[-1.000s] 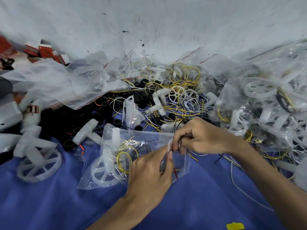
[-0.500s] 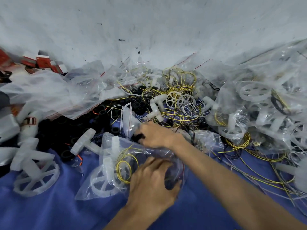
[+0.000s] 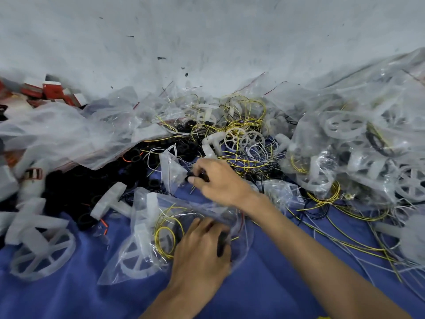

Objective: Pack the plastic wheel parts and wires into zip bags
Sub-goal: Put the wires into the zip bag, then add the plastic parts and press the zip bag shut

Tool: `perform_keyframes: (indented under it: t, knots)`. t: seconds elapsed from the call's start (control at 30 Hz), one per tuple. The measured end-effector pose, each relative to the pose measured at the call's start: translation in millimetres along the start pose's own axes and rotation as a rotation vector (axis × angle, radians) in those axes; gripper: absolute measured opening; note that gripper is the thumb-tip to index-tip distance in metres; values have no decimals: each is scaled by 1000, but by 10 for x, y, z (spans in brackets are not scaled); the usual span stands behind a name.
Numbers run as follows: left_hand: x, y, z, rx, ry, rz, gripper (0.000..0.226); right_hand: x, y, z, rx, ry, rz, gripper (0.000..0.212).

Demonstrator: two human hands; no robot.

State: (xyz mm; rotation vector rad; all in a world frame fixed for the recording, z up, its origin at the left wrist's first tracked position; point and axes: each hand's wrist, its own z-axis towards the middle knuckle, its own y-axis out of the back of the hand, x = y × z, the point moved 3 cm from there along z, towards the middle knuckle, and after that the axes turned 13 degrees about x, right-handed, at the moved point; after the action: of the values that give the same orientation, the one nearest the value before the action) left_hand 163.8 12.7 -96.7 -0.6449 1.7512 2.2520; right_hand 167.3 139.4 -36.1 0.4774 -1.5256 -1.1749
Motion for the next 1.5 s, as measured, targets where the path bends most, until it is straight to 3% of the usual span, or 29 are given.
perform_keyframes:
  t: [0.07, 0.23, 0.4, 0.53, 0.7, 0.83, 1.07, 1.23, 1.3, 1.43, 1.5]
  knots:
    - [9, 11, 1, -38, 5, -53, 1, 49, 140, -139, 59, 1, 165, 17]
    - [69, 98, 3, -203, 123, -339, 13, 157, 395, -427, 409, 52, 549, 10]
    - [130, 159, -14, -378, 195, -628, 14, 197, 331, -503, 652, 14, 430, 5]
    - [139, 218, -25, -548, 179, -720, 17, 194, 252, -403, 523, 51, 114, 19]
    - [105, 322, -55, -664, 138, -804, 9, 204, 237, -391, 532, 46, 94, 19]
    - [-16, 344, -87, -645, 31, -830, 9, 218, 197, -361, 517, 64, -13, 21]
    - [-94, 431, -81, -676, -163, -770, 12, 272, 323, -358, 369, 124, -1, 20]
    - [-157, 945, 113, -680, -254, -604, 11, 348, 538, -444, 288, 146, 26, 22]
    - [-188, 1251, 239, -646, -271, -576, 13, 428, 719, -541, 152, 188, 43, 19]
    - [-293, 1741, 452, -453, -356, -804, 15, 639, 1101, -807, -382, 331, -188, 34]
    - [-349, 1863, 516, -380, -387, -887, 17, 711, 1223, -934, -569, 355, -270, 41]
